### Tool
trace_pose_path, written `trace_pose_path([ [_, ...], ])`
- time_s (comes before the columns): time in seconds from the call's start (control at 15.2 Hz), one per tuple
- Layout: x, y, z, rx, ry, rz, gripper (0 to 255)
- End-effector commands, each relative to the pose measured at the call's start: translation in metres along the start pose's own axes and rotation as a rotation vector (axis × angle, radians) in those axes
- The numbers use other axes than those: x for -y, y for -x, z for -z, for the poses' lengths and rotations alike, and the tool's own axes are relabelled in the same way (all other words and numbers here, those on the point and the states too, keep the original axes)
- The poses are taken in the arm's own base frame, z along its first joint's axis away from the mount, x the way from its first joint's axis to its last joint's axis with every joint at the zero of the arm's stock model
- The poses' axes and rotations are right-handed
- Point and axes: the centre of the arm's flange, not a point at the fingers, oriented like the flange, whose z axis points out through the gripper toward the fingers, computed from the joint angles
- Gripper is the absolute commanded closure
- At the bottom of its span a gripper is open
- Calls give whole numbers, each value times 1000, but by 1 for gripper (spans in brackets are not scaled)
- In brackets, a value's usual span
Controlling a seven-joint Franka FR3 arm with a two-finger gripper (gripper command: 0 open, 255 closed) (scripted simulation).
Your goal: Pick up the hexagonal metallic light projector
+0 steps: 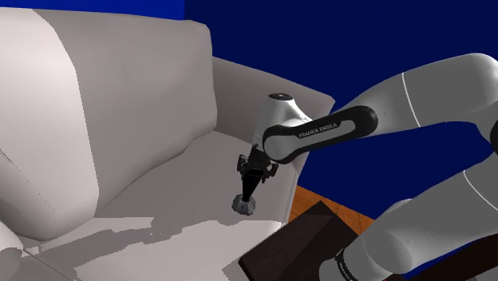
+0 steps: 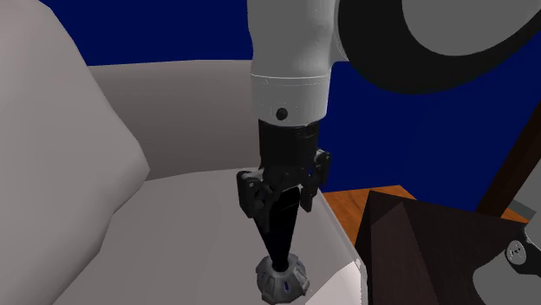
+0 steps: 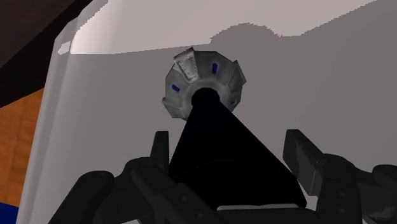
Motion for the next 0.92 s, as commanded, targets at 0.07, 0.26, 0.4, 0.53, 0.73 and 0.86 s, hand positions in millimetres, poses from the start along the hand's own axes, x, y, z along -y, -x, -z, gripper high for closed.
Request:
trace_pose_path([
  [0.07,0,0,16,0,0,0,255],
  [0.26,0,0,32,0,0,0,255],
  [0.4,-1,0,42,0,0,0,255],
  [0.53,-1,0,53,0,0,0,255],
  [0.73,-1,0,69,0,0,0,255],
  [0.86,-1,0,69,0,0,0,255],
])
